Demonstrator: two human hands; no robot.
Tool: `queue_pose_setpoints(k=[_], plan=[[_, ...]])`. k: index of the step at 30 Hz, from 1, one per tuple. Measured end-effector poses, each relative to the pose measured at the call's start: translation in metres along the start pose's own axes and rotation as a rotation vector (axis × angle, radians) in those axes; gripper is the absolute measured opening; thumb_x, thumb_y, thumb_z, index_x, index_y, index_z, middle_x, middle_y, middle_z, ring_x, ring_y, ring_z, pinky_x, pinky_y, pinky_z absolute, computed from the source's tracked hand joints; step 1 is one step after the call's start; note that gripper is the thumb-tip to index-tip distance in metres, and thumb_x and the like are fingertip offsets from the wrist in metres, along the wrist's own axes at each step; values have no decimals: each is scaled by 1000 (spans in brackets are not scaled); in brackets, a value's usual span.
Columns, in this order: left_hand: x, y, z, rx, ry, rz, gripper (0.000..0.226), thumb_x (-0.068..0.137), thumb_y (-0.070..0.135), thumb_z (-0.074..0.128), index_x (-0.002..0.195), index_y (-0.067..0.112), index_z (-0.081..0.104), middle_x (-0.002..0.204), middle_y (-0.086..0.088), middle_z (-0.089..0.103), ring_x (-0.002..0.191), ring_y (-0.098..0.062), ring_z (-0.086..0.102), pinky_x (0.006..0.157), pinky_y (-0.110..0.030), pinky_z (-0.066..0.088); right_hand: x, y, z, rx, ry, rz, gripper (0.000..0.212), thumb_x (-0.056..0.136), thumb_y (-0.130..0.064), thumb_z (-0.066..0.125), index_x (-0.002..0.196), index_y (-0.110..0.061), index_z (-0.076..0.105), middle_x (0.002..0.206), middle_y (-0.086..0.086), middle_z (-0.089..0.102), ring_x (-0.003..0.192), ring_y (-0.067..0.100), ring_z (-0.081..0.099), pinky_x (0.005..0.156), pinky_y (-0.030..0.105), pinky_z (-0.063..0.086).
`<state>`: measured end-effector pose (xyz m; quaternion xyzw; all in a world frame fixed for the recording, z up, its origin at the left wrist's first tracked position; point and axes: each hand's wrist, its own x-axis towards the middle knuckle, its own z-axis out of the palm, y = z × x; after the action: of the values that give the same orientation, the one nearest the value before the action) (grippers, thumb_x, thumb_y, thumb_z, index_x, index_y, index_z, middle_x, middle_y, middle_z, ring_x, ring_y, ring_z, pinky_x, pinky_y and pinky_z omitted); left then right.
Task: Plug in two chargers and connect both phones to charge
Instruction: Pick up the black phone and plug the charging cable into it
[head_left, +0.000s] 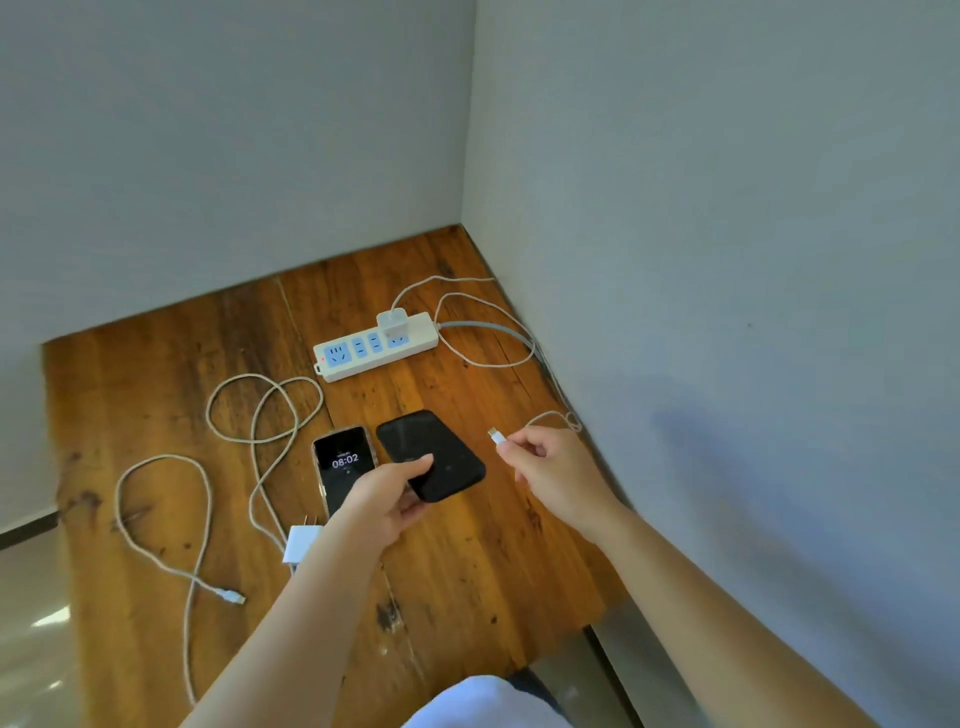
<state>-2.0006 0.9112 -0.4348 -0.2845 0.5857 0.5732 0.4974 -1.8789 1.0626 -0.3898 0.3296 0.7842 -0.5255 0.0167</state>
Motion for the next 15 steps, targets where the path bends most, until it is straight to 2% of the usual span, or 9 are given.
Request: queue_pose_setpoints(k=[3,6,9,13,15], plan=[[-26,7,-23,-114,-24,10,27,81,7,70,105,9,57,96,-15,71,83,-23,68,61,-30,54,-22,-29,9,21,-12,-31,16,90,-35,56,78,-32,65,59,-17,60,63,-8,58,47,4,42],[-47,14,-41,-200,-48,19,27,81,10,71,104,8,57,86,-15,75,76,-22,71,50,-27,56,-41,-51,16,75,-95,-44,17,90,-35,58,80,-26,70,56,-17,60,52,-7,55,44,5,37],[-61,14,-43,-214,-62,8,34,80,13,73,109,7,56,88,-15,74,72,-22,71,45,-25,55,-60,-58,21,100,-184,-55,16,86,-38,62,76,-30,72,59,-15,63,51,-6,55,44,3,36],[-67,14,-26,-206,-110,-13,41,78,15,74,113,8,55,95,-15,74,78,-22,72,50,-26,55,-60,-54,18,52,-157,-7,21,84,-40,65,70,-26,73,56,-11,63,51,1,56,46,11,40],[-71,21,-19,-195,-121,-5,42,78,16,74,114,8,55,96,-15,74,80,-23,72,48,-25,55,-51,-57,16,22,-129,23,23,84,-39,65,69,-23,73,55,-10,63,49,3,56,47,14,42]])
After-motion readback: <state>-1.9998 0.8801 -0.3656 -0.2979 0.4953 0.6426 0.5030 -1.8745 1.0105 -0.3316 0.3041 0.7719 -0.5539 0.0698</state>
